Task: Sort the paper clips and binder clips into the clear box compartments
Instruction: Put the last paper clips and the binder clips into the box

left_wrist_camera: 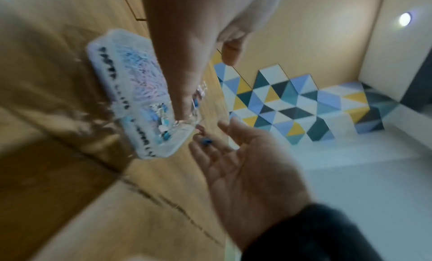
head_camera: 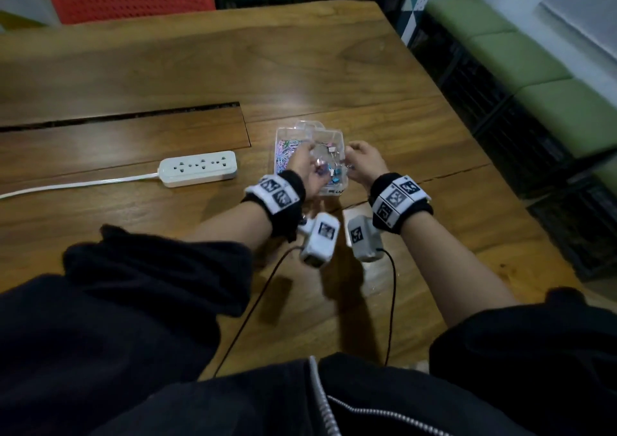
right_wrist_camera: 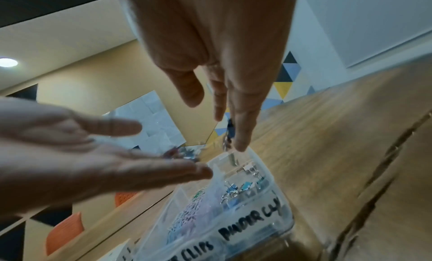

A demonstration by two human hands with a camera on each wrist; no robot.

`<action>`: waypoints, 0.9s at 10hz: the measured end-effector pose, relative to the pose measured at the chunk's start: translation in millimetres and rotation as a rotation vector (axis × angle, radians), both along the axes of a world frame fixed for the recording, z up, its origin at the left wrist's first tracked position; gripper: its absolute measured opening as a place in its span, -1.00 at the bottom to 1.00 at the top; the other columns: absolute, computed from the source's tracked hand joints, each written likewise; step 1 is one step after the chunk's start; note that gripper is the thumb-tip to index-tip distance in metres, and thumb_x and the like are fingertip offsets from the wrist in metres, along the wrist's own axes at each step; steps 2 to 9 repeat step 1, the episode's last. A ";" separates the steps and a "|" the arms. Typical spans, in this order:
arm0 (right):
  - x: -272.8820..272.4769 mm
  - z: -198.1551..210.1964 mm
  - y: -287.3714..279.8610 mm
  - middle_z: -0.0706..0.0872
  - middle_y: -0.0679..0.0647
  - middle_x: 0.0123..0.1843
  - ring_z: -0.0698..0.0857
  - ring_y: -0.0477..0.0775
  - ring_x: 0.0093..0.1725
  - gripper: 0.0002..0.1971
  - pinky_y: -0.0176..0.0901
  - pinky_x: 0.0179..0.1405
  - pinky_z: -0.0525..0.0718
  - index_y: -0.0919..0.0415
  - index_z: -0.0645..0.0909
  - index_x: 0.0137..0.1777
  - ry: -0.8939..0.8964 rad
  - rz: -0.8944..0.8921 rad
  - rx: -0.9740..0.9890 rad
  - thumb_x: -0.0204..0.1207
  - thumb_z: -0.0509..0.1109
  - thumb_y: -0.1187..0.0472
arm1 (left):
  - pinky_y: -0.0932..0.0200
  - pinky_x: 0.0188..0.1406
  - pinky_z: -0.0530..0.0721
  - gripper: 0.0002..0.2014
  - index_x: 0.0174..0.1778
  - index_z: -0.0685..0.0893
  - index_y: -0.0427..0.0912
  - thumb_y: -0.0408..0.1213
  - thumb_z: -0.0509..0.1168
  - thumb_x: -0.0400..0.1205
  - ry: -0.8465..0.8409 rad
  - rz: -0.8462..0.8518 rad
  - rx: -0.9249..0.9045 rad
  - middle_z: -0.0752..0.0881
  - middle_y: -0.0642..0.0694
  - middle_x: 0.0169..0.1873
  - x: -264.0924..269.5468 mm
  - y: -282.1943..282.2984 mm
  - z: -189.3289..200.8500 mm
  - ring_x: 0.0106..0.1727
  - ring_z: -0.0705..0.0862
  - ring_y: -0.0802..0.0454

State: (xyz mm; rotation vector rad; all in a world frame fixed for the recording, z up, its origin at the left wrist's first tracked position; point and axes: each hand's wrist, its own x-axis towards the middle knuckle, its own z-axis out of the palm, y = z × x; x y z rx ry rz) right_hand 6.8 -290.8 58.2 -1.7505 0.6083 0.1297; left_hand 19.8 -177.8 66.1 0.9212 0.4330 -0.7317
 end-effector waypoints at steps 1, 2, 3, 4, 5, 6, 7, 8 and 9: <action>-1.7 -6.1 3.1 0.53 0.33 0.36 0.59 0.26 0.27 -0.65 0.20 0.37 0.54 0.33 0.35 0.41 -0.003 -0.051 0.109 0.65 0.10 0.27 | 0.13 -0.37 0.57 -0.69 0.03 0.42 -0.32 -0.08 0.05 0.69 -0.039 -0.096 0.042 0.49 -0.24 -0.22 14.4 -11.8 8.8 -0.24 0.52 -0.06; -1.7 -6.1 3.1 0.53 0.33 0.36 0.59 0.26 0.27 -0.65 0.20 0.37 0.54 0.33 0.35 0.41 -0.003 -0.051 0.109 0.65 0.10 0.27 | 0.13 -0.37 0.57 -0.69 0.03 0.42 -0.32 -0.08 0.05 0.69 -0.039 -0.096 0.042 0.49 -0.24 -0.22 14.4 -11.8 8.8 -0.24 0.52 -0.06; -1.7 -6.1 3.1 0.53 0.33 0.36 0.59 0.26 0.27 -0.65 0.20 0.37 0.54 0.33 0.35 0.41 -0.003 -0.051 0.109 0.65 0.10 0.27 | 0.13 -0.37 0.57 -0.69 0.03 0.42 -0.32 -0.08 0.05 0.69 -0.039 -0.096 0.042 0.49 -0.24 -0.22 14.4 -11.8 8.8 -0.24 0.52 -0.06; -1.7 -6.1 3.1 0.53 0.33 0.36 0.59 0.26 0.27 -0.65 0.20 0.37 0.54 0.33 0.35 0.41 -0.003 -0.051 0.109 0.65 0.10 0.27 | 0.13 -0.37 0.57 -0.69 0.03 0.42 -0.32 -0.08 0.05 0.69 -0.039 -0.096 0.042 0.49 -0.24 -0.22 14.4 -11.8 8.8 -0.24 0.52 -0.06; -1.7 -6.1 3.1 0.53 0.33 0.36 0.59 0.26 0.27 -0.65 0.20 0.37 0.54 0.33 0.35 0.41 -0.003 -0.051 0.109 0.65 0.10 0.27 | 0.13 -0.37 0.57 -0.69 0.03 0.42 -0.32 -0.08 0.05 0.69 -0.039 -0.096 0.042 0.49 -0.24 -0.22 14.4 -11.8 8.8 -0.24 0.52 -0.06; -1.7 -6.1 3.1 0.53 0.33 0.36 0.59 0.26 0.27 -0.65 0.20 0.37 0.54 0.33 0.35 0.41 -0.003 -0.051 0.109 0.65 0.10 0.27 | 0.13 -0.37 0.57 -0.69 0.03 0.42 -0.32 -0.08 0.05 0.69 -0.039 -0.096 0.042 0.49 -0.24 -0.22 14.4 -11.8 8.8 -0.24 0.52 -0.06; -1.7 -6.1 3.1 0.53 0.33 0.36 0.59 0.26 0.27 -0.65 0.20 0.37 0.54 0.33 0.35 0.41 -0.003 -0.051 0.109 0.65 0.10 0.27 | 0.13 -0.37 0.57 -0.69 0.03 0.42 -0.32 -0.08 0.05 0.69 -0.039 -0.096 0.042 0.49 -0.24 -0.22 14.4 -11.8 8.8 -0.24 0.52 -0.06; -1.7 -6.1 3.1 0.53 0.33 0.36 0.59 0.26 0.27 -0.65 0.20 0.37 0.54 0.33 0.35 0.41 -0.003 -0.051 0.109 0.65 0.10 0.27 | 0.13 -0.37 0.57 -0.69 0.03 0.42 -0.32 -0.08 0.05 0.69 -0.039 -0.096 0.042 0.49 -0.24 -0.22 14.4 -11.8 8.8 -0.24 0.52 -0.06; -1.7 -6.1 3.1 0.53 0.33 0.36 0.59 0.26 0.27 -0.65 0.20 0.37 0.54 0.33 0.35 0.41 -0.003 -0.051 0.109 0.65 0.10 0.27 | 0.13 -0.37 0.57 -0.69 0.03 0.42 -0.32 -0.08 0.05 0.69 -0.039 -0.096 0.042 0.49 -0.24 -0.22 14.4 -11.8 8.8 -0.24 0.52 -0.06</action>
